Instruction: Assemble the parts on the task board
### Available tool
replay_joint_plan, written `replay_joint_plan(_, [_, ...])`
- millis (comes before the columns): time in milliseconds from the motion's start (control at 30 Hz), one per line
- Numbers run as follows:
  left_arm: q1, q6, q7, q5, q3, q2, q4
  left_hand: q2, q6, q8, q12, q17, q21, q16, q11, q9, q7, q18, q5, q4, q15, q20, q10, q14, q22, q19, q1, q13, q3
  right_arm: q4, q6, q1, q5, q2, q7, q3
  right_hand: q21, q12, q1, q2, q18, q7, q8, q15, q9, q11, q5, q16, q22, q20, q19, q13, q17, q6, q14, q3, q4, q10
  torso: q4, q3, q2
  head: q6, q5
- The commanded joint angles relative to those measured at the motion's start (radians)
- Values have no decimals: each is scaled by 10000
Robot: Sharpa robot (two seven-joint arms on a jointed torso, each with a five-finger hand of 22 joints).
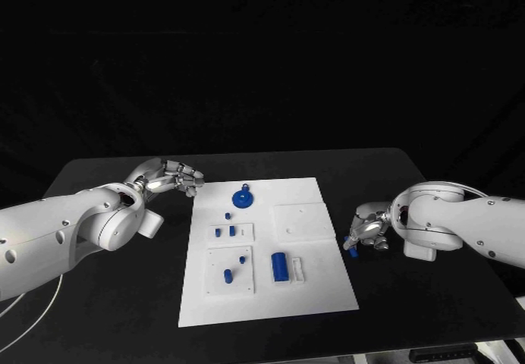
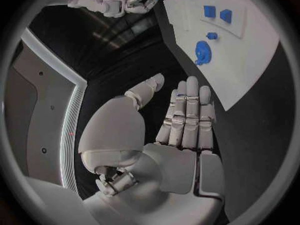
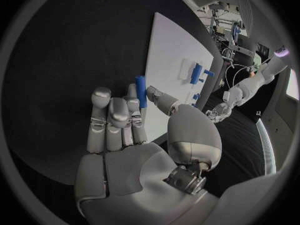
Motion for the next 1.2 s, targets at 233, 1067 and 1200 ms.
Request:
replay_joint_plan(233, [5, 194, 53, 49, 2, 25, 12, 13, -69, -16, -70, 22, -62, -45, 15, -15, 11, 66, -42, 64, 23, 42, -53, 46, 18, 23, -74, 11, -11, 720, -500, 77, 1185, 277, -101, 10, 70, -37, -173, 22, 197, -2, 4, -27, -16, 0, -55, 35, -10, -25, 74, -9, 1, 78, 38, -20, 132, 68, -3, -5, 7, 27, 68])
replay_joint_plan(1067, [4, 205, 33, 49, 0, -4, 23, 32, -70, -13, -73, 53, -74, -67, 14, -15, 10, 67, -40, 87, 22, 40, -52, 50, 31, 24, -88, 12, -13, 759, -1386, -727, 1840, 1448, 33, -21, 62, -61, -534, -76, 197, 2, -5, -39, -17, 1, -55, 28, -16, -43, 36, 8, -18, 21, 3, -414, 339, 30, -9, 3, 8, -85, 251])
replay_joint_plan(1200, [4, 212, 33, 49, 0, 11, 23, 34, -70, -13, -74, 59, -77, -72, 15, -15, 10, 66, -41, 94, 22, 41, -53, 51, 33, 24, -94, 13, -15, 719, -1436, -755, 1839, 1575, 81, -21, 61, -61, -695, -132, 197, 0, -2, -42, -14, -1, -55, 31, -18, -52, 27, 18, -21, 11, -3, -635, 390, 20, -11, 2, 8, -75, 278])
